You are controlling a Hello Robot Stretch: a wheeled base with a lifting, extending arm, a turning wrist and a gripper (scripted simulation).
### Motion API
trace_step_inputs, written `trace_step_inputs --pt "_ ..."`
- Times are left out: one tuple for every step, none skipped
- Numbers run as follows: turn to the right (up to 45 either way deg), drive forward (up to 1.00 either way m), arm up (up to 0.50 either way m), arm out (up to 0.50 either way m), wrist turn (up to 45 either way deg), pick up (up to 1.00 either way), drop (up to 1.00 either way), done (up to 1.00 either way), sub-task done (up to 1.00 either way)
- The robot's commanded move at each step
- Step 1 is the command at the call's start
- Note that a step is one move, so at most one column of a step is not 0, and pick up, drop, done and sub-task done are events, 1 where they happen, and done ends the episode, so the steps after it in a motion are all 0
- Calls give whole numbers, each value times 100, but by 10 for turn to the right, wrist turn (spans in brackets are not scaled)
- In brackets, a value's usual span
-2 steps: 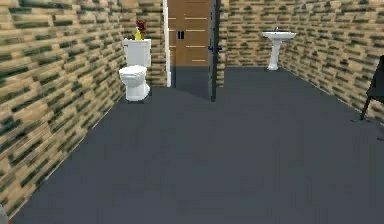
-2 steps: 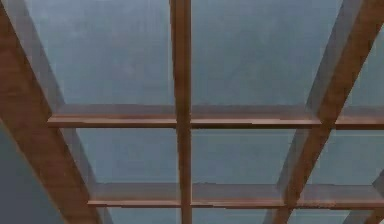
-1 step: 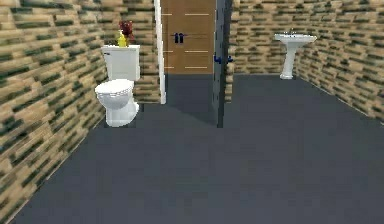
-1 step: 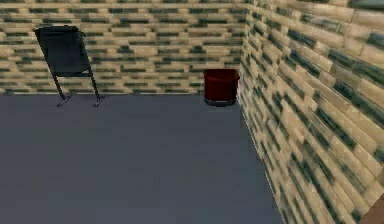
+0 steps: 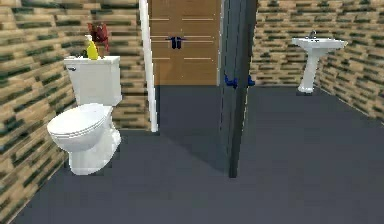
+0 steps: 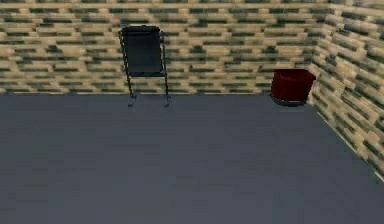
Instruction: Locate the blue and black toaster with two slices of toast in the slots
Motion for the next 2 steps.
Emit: trace_step_inputs --pt "0 100 0 0 0 0 0 0 0" --pt "-30 0 0 0 0 0 0 0 0"
